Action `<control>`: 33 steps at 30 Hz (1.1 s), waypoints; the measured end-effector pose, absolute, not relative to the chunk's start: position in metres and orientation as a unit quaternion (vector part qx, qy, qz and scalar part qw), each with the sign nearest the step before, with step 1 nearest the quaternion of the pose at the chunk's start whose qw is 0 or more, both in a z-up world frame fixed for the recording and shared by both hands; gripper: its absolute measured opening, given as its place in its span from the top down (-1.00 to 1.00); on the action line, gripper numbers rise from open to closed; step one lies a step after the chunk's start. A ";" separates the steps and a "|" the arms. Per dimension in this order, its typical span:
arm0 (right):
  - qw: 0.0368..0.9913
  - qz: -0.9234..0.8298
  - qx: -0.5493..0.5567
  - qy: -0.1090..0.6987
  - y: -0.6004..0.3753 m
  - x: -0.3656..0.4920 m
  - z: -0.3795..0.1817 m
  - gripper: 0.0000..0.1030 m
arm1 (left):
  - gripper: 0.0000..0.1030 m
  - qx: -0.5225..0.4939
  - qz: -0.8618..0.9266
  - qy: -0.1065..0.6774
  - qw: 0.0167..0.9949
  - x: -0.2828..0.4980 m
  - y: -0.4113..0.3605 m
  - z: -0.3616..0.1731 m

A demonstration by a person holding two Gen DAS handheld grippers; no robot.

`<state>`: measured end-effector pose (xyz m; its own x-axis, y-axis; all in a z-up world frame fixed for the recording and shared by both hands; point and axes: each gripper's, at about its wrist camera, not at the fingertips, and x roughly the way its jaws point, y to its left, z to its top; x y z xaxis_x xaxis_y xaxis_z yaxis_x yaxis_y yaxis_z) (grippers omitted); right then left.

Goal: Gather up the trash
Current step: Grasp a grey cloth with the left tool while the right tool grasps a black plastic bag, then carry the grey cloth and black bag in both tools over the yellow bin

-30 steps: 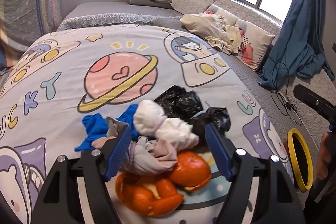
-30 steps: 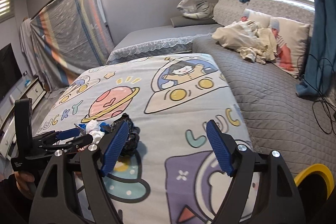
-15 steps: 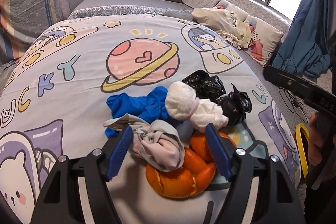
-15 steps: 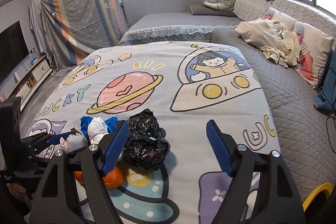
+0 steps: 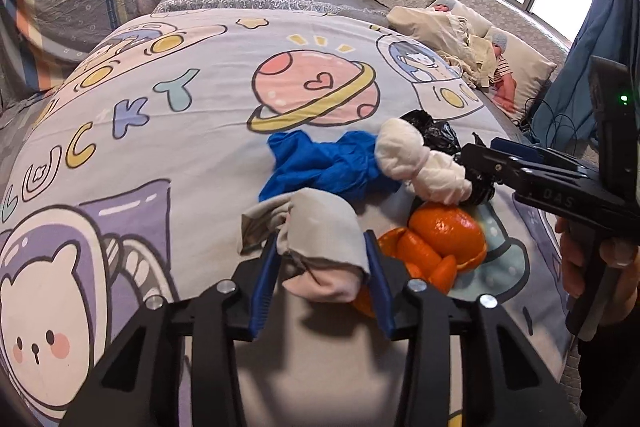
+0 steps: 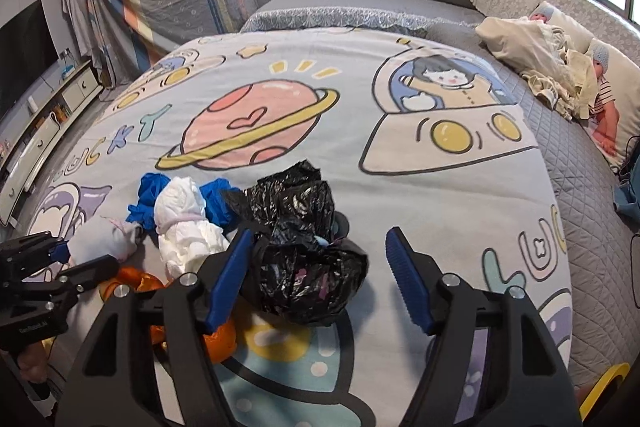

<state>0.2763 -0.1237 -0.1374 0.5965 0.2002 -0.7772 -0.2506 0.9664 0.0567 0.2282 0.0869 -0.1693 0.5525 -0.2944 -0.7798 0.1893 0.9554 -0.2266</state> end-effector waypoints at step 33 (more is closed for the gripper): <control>0.930 0.062 -0.021 0.361 -0.173 0.245 -0.081 0.51 | 0.54 -0.083 -0.118 0.369 0.918 0.196 0.129 -0.105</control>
<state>0.2452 -0.1728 -0.0814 0.7322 0.0999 -0.6737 -0.1299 0.9915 0.0059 0.1958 0.1288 -0.1054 0.7003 -0.2772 -0.6578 0.1544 0.9585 -0.2395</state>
